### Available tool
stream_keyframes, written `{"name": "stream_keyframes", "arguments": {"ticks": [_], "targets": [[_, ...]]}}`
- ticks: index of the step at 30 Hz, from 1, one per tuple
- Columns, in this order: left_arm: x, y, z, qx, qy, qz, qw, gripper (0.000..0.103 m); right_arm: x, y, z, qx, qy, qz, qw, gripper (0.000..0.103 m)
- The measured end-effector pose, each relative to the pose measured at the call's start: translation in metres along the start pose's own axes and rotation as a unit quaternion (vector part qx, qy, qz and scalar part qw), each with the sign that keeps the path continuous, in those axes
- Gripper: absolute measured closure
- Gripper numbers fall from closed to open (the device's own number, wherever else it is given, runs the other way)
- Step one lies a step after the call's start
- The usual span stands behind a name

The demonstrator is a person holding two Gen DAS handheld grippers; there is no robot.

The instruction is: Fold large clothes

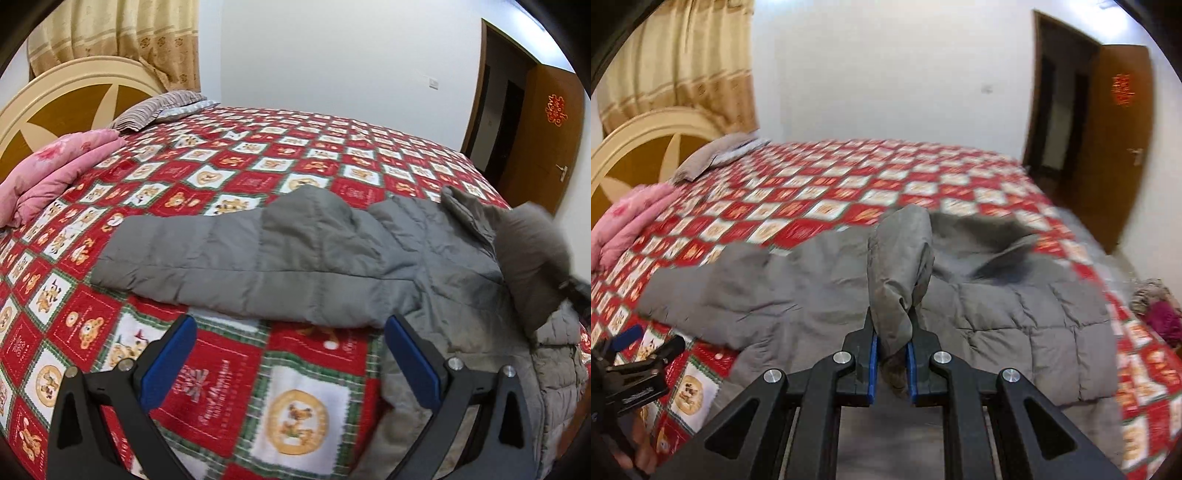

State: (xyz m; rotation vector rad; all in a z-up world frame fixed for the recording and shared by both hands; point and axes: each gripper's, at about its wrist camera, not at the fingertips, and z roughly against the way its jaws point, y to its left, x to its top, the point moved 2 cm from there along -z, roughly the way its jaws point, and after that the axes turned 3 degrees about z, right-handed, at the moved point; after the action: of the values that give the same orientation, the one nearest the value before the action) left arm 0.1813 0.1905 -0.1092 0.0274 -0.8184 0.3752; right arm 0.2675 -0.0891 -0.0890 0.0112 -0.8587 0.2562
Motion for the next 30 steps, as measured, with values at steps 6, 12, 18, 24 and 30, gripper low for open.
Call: {"name": "stream_keyframes", "arguments": {"ticks": [6,12,18,24,30], "targets": [[-0.001,0.013,-0.010,0.011,0.005,0.003,0.9999,0.000,-0.017,0.032,-0.039,0.021,0.021,0.015,0.999,0.082],[-0.001,0.009,-0.013,0.011,0.011,0.002,0.9999,0.000,-0.021,0.028,-0.040,0.192,0.063,-0.054,0.978,0.025],[0.013,-0.022,0.001,-0.012,-0.013,-0.020,0.9997,0.000,-0.003,-0.028,0.020,0.157,-0.003,-0.065,0.985,0.025],[0.028,-0.098,-0.003,-0.028,-0.016,-0.074,0.9967,0.000,-0.011,-0.137,0.041,-0.047,-0.014,-0.086,0.995,0.059],[0.032,-0.154,-0.039,-0.029,0.020,-0.076,0.9965,0.000,-0.034,-0.237,0.023,-0.141,0.010,-0.174,0.975,0.066]]}}
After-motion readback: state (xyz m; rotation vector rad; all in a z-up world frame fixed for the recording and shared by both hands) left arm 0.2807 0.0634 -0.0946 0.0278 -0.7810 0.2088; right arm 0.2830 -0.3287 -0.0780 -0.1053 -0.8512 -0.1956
